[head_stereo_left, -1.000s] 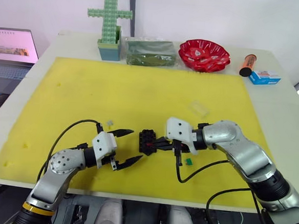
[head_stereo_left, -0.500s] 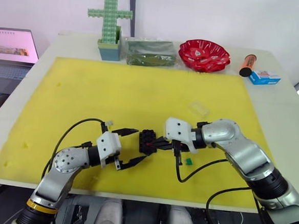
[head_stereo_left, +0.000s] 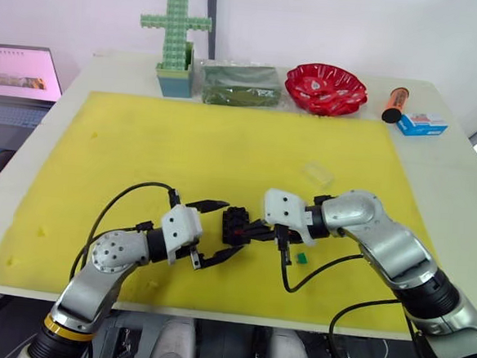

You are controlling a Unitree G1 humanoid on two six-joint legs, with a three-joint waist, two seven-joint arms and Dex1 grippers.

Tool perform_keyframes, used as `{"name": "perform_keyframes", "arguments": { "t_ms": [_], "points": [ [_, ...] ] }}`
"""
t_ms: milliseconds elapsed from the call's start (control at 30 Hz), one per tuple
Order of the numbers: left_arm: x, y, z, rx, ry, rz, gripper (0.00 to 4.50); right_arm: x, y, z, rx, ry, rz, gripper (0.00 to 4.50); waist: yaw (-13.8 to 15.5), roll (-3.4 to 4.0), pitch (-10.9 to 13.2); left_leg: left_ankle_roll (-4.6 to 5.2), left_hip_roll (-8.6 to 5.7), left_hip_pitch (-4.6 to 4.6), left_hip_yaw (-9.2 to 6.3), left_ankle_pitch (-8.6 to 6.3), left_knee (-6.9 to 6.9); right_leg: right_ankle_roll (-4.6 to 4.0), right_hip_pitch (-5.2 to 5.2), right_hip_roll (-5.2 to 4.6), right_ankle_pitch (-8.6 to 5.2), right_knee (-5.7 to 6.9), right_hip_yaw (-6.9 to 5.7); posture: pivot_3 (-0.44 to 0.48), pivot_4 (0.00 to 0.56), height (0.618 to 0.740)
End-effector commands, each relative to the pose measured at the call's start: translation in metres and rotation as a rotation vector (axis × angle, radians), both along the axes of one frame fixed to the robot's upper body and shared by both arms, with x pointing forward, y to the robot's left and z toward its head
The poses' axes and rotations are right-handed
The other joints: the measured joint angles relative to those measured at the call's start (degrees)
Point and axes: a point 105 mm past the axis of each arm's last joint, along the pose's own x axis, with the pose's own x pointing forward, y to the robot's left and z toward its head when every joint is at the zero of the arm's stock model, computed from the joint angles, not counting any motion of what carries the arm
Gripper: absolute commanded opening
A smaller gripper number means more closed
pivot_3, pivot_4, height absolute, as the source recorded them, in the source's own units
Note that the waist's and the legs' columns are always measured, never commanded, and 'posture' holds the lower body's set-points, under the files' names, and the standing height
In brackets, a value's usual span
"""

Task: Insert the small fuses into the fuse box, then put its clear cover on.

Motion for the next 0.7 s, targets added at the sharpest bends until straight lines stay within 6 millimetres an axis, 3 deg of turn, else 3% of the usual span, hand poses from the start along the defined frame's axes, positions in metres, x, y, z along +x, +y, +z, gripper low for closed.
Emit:
{"name": "perform_keyframes", "arguments": {
  "t_ms": [33,433,467,633,700],
  "points": [
    [-0.0027,-0.0007,0.0067,-0.001,-0.018,-0.008,4.48,0.0003,0.0014,0.0006,-0.011,-0.024,0.008,0.00,0.0,0.00,0.0,0.00,0.00,0.00,0.00,0.00,0.00,0.00,0.00,0.00,0.00,0.00,0.00,0.000,0.150,0.740],
    [-0.0022,-0.0009,0.0015,0.017,-0.021,-0.021,4.48,0.0023,-0.0002,-0.0017,-0.028,-0.032,0.004,0.00,0.0,0.01,0.0,0.00,0.00,0.00,0.00,0.00,0.04,0.00,0.01,0.00,0.00,0.02,0.00,0.000,0.150,0.740],
    [-0.0020,-0.0010,0.0014,0.017,-0.021,-0.021,4.50,0.0016,-0.0004,-0.0019,-0.028,-0.027,0.007,0.48,0.0,0.01,0.0,0.00,0.00,0.00,-0.01,0.00,0.04,0.00,0.01,0.00,0.00,0.02,0.00,0.000,0.150,0.740],
    [-0.0013,-0.0026,0.0031,0.013,-0.025,-0.024,4.50,0.0023,0.0004,0.0014,-0.011,-0.027,0.002,1.89,0.0,0.01,0.0,0.01,0.00,-0.01,-0.01,-0.01,0.07,0.00,0.01,0.00,0.00,0.02,0.00,0.000,0.150,0.740],
    [-0.0011,-0.0033,0.0044,0.012,-0.028,-0.025,4.50,0.0018,0.0001,0.0026,-0.007,-0.025,0.006,1.89,0.0,0.01,0.0,0.01,0.00,-0.01,-0.01,-0.01,0.07,0.00,0.01,0.00,0.00,0.03,0.00,0.000,0.150,0.740]
  ]
}}
